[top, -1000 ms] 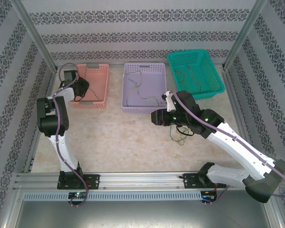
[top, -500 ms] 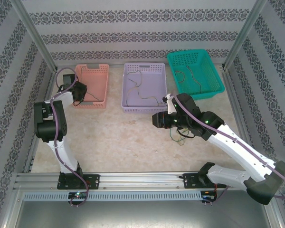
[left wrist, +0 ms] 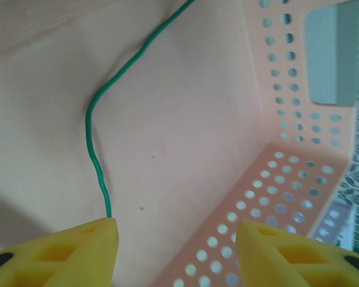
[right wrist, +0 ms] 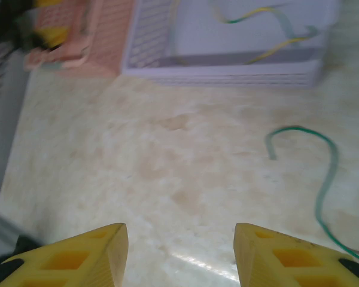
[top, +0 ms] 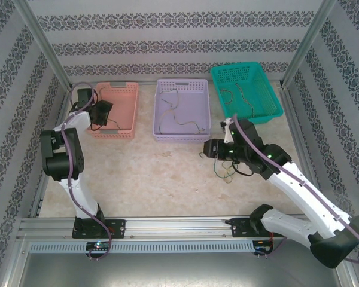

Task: Untangle the cables

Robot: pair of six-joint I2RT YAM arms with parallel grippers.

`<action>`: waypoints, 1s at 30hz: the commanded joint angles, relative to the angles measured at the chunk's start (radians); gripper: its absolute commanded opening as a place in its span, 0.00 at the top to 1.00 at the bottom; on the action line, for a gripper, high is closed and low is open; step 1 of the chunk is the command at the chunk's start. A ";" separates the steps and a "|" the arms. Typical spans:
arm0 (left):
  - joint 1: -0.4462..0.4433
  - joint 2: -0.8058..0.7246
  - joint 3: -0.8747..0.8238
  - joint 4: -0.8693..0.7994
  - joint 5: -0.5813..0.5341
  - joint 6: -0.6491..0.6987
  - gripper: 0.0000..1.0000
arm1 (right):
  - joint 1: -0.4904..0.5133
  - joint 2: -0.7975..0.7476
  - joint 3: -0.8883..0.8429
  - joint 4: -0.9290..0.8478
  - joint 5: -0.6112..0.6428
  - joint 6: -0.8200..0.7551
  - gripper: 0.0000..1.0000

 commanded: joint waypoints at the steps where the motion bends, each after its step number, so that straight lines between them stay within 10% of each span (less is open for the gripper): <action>1: 0.006 -0.117 0.067 -0.075 0.038 -0.013 0.42 | -0.121 -0.030 -0.055 -0.106 0.066 0.174 0.49; 9: -0.114 -0.301 0.059 -0.232 0.079 0.032 0.41 | -0.321 -0.061 -0.285 -0.089 0.001 0.454 0.50; 18: -0.482 -0.542 -0.209 -0.321 0.056 0.075 0.42 | -0.328 0.150 -0.356 0.135 -0.034 0.408 0.51; 26: -0.648 -0.579 -0.384 -0.211 0.117 0.011 0.43 | -0.298 0.202 -0.307 0.130 -0.027 0.313 1.00; 30: -0.729 -0.509 -0.349 -0.130 0.131 0.008 0.42 | -0.237 0.123 -0.239 0.040 0.001 0.267 1.00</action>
